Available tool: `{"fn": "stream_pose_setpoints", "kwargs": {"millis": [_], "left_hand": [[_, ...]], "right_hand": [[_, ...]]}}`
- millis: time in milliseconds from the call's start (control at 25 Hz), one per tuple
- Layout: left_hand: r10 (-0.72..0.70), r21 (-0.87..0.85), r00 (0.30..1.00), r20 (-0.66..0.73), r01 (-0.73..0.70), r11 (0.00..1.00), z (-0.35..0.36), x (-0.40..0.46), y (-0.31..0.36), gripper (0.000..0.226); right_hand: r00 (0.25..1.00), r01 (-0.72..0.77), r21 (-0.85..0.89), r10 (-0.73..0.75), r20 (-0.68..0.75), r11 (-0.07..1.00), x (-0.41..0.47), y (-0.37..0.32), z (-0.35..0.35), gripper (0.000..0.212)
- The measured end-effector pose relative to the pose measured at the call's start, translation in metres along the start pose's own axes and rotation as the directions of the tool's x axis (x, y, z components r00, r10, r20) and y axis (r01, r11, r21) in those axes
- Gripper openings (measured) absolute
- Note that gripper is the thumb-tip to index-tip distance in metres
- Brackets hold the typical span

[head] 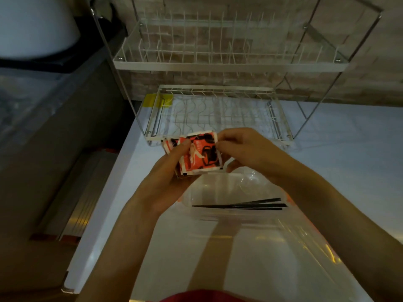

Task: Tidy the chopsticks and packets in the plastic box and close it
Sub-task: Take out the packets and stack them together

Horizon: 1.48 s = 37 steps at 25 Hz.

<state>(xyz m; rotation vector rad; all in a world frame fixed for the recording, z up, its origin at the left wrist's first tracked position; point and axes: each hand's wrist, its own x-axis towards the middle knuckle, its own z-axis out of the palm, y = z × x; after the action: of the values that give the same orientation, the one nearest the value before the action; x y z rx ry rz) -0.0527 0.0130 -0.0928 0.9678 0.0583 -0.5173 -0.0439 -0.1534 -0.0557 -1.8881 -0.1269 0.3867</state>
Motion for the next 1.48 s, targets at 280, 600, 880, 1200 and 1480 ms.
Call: {"fn": "stream_pose_setpoints", "kwargs": {"millis": [280,600,880,1200,1480], "left_hand": [[0.002,0.094,0.998,0.057,-0.007,0.996,0.011,0.004,-0.009,0.027],[-0.01,0.048,0.999,-0.044,0.012,0.999,0.014,0.009,-0.013,0.019],[0.019,0.294,0.998,0.063,-0.037,0.955,0.025,0.016,-0.008,0.025],[0.033,0.62,0.998,0.049,-0.056,0.783,0.026,0.021,-0.004,0.014],[0.079,0.602,0.997,-0.002,-0.062,0.796,0.028,0.03,-0.004,0.014]], "right_hand": [[0.983,0.071,-0.041,-0.077,-0.166,0.997,0.001,0.019,0.016,0.008],[0.996,0.04,-0.035,-0.043,-0.074,0.999,-0.003,0.027,0.01,0.006],[0.997,0.008,0.147,-0.02,0.078,0.989,-0.01,0.024,-0.009,0.017],[0.989,0.14,-0.418,-0.104,0.108,0.898,-0.01,0.021,-0.037,0.02],[0.991,0.124,-0.485,-0.135,0.012,0.866,0.003,0.028,-0.035,0.034]]}}
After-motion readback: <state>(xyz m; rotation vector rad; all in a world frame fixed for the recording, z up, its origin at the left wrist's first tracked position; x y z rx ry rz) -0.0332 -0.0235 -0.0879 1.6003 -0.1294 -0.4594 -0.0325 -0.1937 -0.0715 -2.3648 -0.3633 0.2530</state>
